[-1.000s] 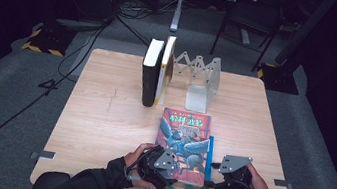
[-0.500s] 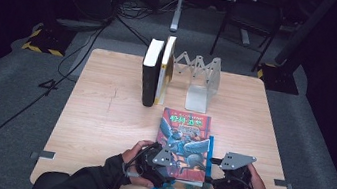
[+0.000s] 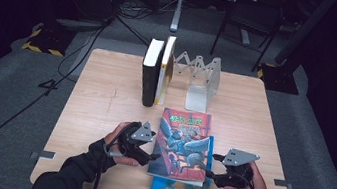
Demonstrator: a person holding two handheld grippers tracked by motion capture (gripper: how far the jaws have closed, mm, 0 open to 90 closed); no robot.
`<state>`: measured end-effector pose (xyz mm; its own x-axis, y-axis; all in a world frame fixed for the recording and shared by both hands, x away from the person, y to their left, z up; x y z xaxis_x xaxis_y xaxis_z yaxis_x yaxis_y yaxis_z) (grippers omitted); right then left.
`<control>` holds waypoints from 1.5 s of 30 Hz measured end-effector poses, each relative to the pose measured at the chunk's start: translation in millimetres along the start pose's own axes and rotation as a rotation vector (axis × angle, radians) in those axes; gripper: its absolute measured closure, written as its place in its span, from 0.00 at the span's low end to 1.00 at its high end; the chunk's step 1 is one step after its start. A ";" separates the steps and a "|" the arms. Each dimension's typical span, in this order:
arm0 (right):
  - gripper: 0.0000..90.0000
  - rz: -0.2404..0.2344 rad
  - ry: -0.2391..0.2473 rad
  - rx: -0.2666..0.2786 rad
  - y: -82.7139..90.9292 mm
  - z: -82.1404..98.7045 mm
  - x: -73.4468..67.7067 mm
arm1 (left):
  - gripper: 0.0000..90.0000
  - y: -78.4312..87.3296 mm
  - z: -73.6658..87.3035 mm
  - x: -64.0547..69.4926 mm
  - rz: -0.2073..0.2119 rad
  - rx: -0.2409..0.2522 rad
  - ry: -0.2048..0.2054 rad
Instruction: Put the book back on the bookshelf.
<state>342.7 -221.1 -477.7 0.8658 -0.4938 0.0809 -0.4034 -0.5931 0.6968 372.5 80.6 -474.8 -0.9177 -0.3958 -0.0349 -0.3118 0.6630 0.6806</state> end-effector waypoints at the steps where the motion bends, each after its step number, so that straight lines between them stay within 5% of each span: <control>1: 0.41 0.004 -0.003 0.001 0.2 0.0 0.4 | 0.27 -2.2 3.6 -5.0 -0.013 -0.009 0.005; 6: 0.42 0.036 -0.023 0.009 3.8 0.6 6.1 | 0.27 -14.0 16.1 -26.2 -0.057 -0.035 0.056; 11: 0.42 0.050 -0.122 0.100 14.9 -8.3 15.9 | 0.27 -18.8 18.6 -36.4 -0.099 -0.041 0.063; 14: 0.40 0.017 -0.144 0.132 14.0 -22.7 13.0 | 0.27 -26.1 20.1 -43.8 -0.127 -0.054 0.072; 20: 0.36 -0.015 -0.117 0.054 -9.7 -28.9 1.7 | 0.28 -35.6 20.2 -54.9 -0.152 -0.052 0.093; 23: 0.27 -0.027 -0.147 -0.026 -25.6 -21.5 2.3 | 0.29 -39.8 20.9 -58.8 -0.149 -0.052 0.099; 30: 0.15 -0.108 -0.270 -0.051 -34.9 -15.9 14.9 | 0.34 -49.9 19.8 -55.9 -0.125 -0.095 0.080; 41: 0.16 -0.080 -0.198 -0.064 -38.2 -23.3 15.9 | 0.36 -49.2 19.2 -55.3 -0.125 -0.094 0.088; 45: 0.40 -0.015 -0.116 -0.008 -34.0 -28.4 14.1 | 0.36 -48.9 19.4 -55.7 -0.117 -0.097 0.094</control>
<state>377.0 -189.8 -480.0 0.8315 -0.5554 -0.0119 -0.3883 -0.5963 0.7026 434.1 82.5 -520.3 -0.8479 -0.5276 -0.0522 -0.3856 0.5461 0.7437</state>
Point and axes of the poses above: each handheld gripper's, and its own axes: y roughly backward along the jaws, z roughly out of its underside, x roughly to its right, the point moved 4 cm from there along -y, roughly forward along the jaws
